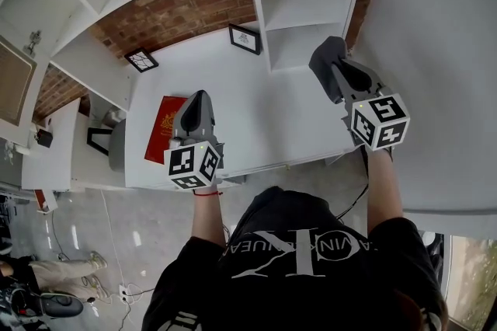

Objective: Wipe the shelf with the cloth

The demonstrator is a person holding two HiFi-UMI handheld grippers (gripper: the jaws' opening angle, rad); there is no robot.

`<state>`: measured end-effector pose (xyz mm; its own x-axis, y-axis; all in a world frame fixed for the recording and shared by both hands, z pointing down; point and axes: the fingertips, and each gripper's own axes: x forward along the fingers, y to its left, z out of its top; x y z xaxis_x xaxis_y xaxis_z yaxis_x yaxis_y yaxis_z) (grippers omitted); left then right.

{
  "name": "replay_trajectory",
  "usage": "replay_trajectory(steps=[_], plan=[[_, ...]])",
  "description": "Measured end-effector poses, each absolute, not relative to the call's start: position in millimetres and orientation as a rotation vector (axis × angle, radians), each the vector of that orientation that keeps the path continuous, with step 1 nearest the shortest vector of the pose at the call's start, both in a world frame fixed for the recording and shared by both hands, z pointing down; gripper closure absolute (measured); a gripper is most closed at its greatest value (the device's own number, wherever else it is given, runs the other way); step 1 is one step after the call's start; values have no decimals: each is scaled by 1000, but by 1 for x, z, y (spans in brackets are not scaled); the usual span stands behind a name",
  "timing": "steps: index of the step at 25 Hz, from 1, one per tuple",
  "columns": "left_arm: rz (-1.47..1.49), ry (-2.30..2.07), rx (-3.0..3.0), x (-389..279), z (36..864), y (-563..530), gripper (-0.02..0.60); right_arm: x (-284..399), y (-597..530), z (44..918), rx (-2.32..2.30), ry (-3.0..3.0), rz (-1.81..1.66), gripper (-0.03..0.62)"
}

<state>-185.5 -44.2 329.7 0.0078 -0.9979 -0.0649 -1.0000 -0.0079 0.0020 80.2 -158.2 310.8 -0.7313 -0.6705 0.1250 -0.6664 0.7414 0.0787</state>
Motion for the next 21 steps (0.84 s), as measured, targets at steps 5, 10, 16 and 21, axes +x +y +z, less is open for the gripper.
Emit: replay_trajectory(steps=[5,10,16,21], plan=[[80,2176,-2183,-193,328,-46,569,77,-160,313,1095,-2807,-19,546],[90,2187,-2189,-205,330,-47,571,70,-166,318,1116,-2795,11,546],[78,2216,-2212,-226,336,-46,570,60,-168,325,1148,-2755,46,546],[88,2226,-2205,-246,336,-41,571,47,-165,325,1164,-2746,50,546]])
